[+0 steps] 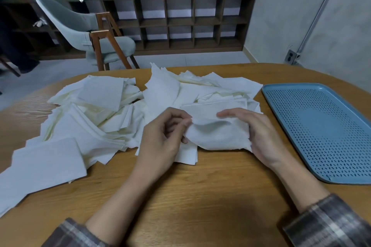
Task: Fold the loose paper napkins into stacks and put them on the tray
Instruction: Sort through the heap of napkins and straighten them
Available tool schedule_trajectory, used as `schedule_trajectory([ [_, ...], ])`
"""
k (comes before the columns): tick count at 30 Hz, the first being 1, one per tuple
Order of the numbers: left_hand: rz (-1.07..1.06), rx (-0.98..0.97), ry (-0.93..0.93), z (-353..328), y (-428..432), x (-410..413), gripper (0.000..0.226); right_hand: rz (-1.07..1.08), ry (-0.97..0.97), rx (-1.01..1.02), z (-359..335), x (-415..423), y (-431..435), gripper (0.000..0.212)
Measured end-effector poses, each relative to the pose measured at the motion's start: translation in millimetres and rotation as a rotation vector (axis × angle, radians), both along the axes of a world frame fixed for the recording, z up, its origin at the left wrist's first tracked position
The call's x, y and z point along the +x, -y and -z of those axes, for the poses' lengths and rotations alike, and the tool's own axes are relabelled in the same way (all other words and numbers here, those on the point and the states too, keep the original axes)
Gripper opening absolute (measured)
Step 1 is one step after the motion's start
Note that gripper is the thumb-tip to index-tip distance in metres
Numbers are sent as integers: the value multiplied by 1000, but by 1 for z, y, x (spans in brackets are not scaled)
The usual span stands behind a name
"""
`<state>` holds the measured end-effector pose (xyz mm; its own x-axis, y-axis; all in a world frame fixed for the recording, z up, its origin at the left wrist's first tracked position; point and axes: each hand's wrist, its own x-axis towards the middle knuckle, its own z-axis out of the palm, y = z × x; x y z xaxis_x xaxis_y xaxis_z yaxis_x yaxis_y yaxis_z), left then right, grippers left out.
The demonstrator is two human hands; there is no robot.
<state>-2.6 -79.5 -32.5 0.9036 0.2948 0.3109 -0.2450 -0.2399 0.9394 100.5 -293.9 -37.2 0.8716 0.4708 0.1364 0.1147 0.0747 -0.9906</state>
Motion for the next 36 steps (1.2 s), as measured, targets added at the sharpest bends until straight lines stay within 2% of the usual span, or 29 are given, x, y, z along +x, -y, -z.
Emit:
schedule_trajectory([
  [2, -51, -99, -28, -4, -3, 1, 5, -66, -150, 111, -4, -3, -1, 36],
  [4, -84, -127, -76, -5, -7, 2, 6, -76, -76, 52, -4, -7, -2, 32],
  [6, -60, -162, -132, -5, -8, 2, 8, 10, 22, 7, -4, -9, -2, 22],
  [8, -37, -110, -159, -4, -8, 0, 12, 57, 36, 5, -5, -9, -1, 21],
  [10, -41, -11, -122, -8, -6, -3, 10, 9, 30, -30, -7, -10, 1, 18],
  [12, 21, -47, -110, -17, -3, -5, 7, -49, 36, -83, -7, -12, 0, 16],
  [15, 90, -30, -175, -21, -5, -5, 35, -91, 21, -115, -6, -13, -2, 19],
  [18, 93, 16, -157, -19, -5, -5, 43, -63, 13, -89, -8, -14, -4, 27],
  [23, 35, 11, -96, -11, -3, -1, 22, -34, 119, -116, -8, -17, -7, 56],
  [27, 11, 0, -125, -2, -4, 5, 7, -25, 142, -113, -6, -19, -11, 73],
  [31, 9, -42, -159, 3, -2, 5, 5, -24, 188, -129, -8, -19, -12, 69],
  [36, -23, -53, -173, 3, 0, 5, 4, -21, 256, -187, -11, -20, -11, 48],
])
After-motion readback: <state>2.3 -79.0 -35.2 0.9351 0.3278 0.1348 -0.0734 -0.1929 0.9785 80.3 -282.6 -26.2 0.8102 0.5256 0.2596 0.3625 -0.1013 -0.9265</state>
